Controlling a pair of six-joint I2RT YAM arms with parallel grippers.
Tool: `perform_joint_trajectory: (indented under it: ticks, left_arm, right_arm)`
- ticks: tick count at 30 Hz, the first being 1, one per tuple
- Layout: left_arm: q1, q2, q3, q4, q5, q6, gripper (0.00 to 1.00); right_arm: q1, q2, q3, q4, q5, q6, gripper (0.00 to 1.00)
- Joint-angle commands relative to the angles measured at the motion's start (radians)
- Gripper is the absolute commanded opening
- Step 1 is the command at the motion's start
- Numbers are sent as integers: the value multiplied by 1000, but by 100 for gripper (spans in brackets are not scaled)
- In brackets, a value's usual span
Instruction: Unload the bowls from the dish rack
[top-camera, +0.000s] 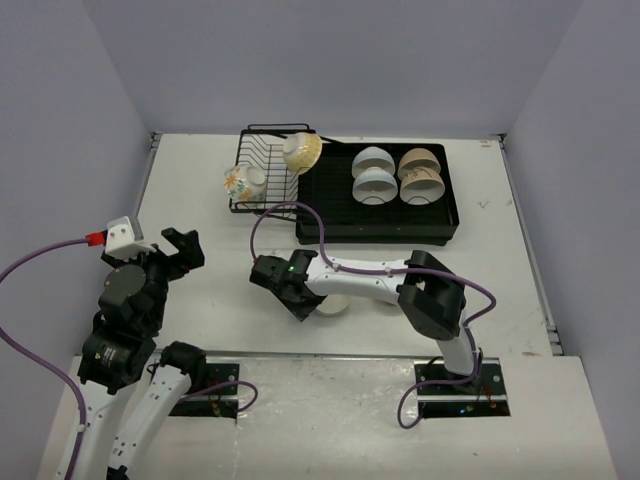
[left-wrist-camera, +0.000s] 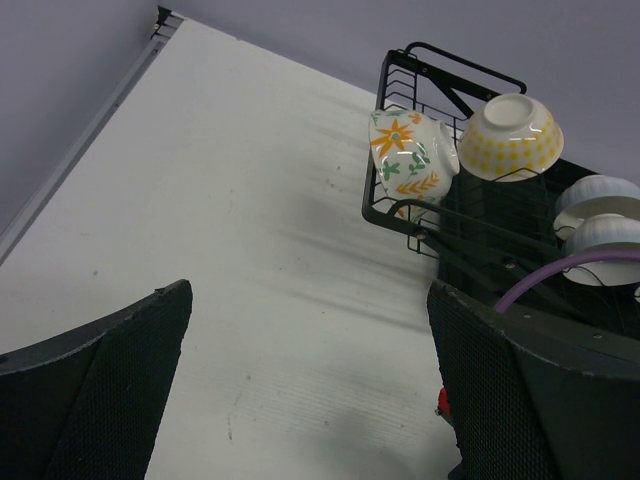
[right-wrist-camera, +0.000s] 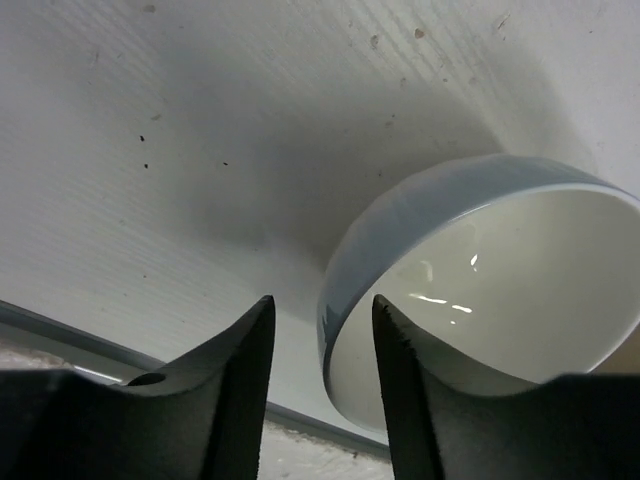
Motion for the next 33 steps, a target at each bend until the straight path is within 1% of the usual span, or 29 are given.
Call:
perform_joint_trajectory:
  ticks: [1,5,6,7,8,9,10,11,12,13,14,15,16,18,19,20,21,22,23,25,26,27,28,29,30,31,32,33]
  left_arm:
    - [7,7,-8,34,1,15,100]
    - [7,5,-8,34,-1,15,100]
    - [7,5,-8,34,-1,15,100]
    - [7,5,-7,32,-1,15,100]
    - [7,8,-7,34,-1,15,100]
    - [7,8,-7,34,-1,15,100]
    - [7,10,-7,34,-1,15,100]
    - [7,10,-7,34,-1,15,100]
    - [7,10,-7,32,-1,15,100]
    - [7,11,-7,34,-2,15,100]
    - [7,10,-8,35,-1,15,100]
    - [7,17,-8,38,3,15,100]
    - [13,24,-7,43,6,15,100]
    - [28,43,-4,41,13,15,100]
    - [33,48,0,41,19,16,100]
    - [34,54,3,41,21,16,100]
    - [36,57,4,40,18,16,100]
    - [36,60,6,38,16,18,100]
    - [36,60,7,38,15,18,100]
    - [36,62,10,35,12,19,100]
    - [36,62,12,34,9,19,100]
    - [36,60,12,34,9,18,100]
    - [36,60,9,34,6,18,100]
    - [36,59,9,34,6,18,100]
    - [36,62,7,34,7,18,100]
    - [36,60,6,34,9,18,100]
    - [36,62,7,32,10,19,100]
    - [36,63,6,34,13,19,100]
  right_arm:
    - [1,-31,5,13,34,2,49]
    - [1,-89,-12,10,45,6,59]
    - [1,-107,-15,12,45,5,65]
    - [1,-152,-23,15,42,2,67]
    - [1,-179,-26,25,40,2,76]
    - [3,-212,-30,32,37,-1,78]
    - [1,-286,-39,48,32,-6,79]
    - [3,-330,-44,62,31,-18,90]
    - [3,-377,-52,85,34,-24,99]
    - [3,-429,-84,113,28,-34,99]
    - [-5,-544,-105,186,25,-41,99]
    - [-17,-601,-130,229,14,-47,99]
    - [-69,-706,-182,310,-24,-41,99]
    - [-167,-799,-243,390,-85,9,99]
    - [-288,-842,-313,474,-118,38,99]
    - [-351,-920,-357,519,-183,105,99]
    - [-484,-959,-434,614,-217,144,99]
    - [-549,-994,-473,665,-263,190,99]
    - [-662,-1061,-551,743,-267,294,99]
    - [-764,-1117,-633,826,-267,388,99]
    - [-813,-1167,-677,852,-267,505,99]
    - [-917,-1190,-776,954,-288,553,99]
    - [-968,-1209,-829,1032,-323,598,99]
    - [-1011,-1223,-881,1088,-368,694,99]
    - [-1098,-1226,-948,1130,-395,742,99]
    - [-1140,-1214,-972,1204,-431,791,99]
    - [-1174,-1192,-993,1240,-475,877,99]
    - [-1235,-1130,-1021,1268,-542,925,99]
